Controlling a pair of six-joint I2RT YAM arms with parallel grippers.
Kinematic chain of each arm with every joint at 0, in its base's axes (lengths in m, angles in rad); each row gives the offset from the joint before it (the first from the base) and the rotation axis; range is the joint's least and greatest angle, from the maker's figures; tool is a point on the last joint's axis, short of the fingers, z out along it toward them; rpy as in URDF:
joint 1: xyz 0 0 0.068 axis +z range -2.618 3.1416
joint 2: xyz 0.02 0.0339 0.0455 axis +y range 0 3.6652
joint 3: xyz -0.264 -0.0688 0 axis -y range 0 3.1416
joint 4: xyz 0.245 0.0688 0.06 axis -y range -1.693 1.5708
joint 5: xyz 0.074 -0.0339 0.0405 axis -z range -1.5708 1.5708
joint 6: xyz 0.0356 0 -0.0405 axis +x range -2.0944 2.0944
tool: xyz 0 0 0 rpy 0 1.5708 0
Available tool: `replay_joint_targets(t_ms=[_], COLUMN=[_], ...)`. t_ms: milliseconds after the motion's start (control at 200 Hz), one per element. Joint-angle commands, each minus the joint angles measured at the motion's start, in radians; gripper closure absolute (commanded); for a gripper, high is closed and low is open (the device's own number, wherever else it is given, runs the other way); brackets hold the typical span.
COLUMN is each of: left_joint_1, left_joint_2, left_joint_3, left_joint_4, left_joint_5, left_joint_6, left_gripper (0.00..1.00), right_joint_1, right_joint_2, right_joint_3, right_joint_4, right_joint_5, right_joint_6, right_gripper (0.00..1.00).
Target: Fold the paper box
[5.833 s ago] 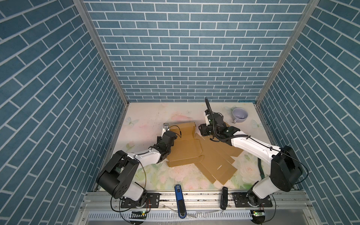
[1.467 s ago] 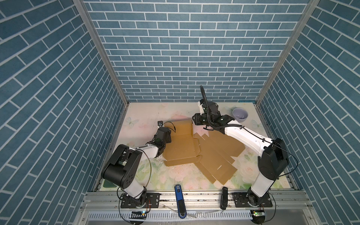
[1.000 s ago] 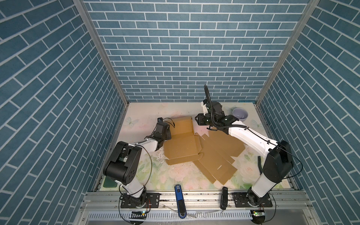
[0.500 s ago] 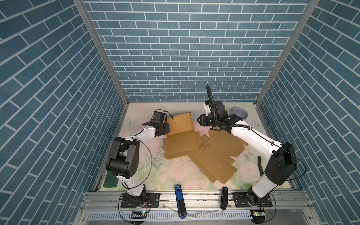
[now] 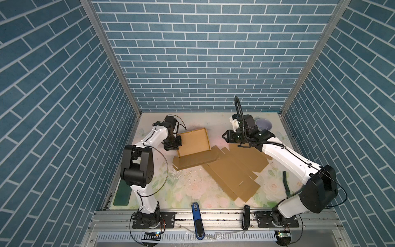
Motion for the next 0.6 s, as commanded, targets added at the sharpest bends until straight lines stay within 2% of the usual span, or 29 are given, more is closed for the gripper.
replay_joint_targets(t_ms=[0,145,595], left_joint_1=[0.015,0.026,0.065], left_joint_2=[0.038,0.089,0.167], left_joint_3=[0.053,0.089,0.099], left_joint_4=[-0.196,-0.268,-0.279], left_joint_5=[0.047,0.072,0.091], left_joint_6=[0.058,0.092,0.144], left_gripper=[0.93,0.93,0.93], right_joint_1=[-0.014,-0.029,-0.043], right_joint_2=[-0.054,-0.071,-0.043], right_joint_3=[-0.055,-0.090,-0.109], right_joint_4=[0.034,0.062,0.103], right_joint_5=[-0.038,-0.061,-0.091], right_joint_6=[0.026,0.029,0.041], right_gripper=[0.66,0.66,0.66])
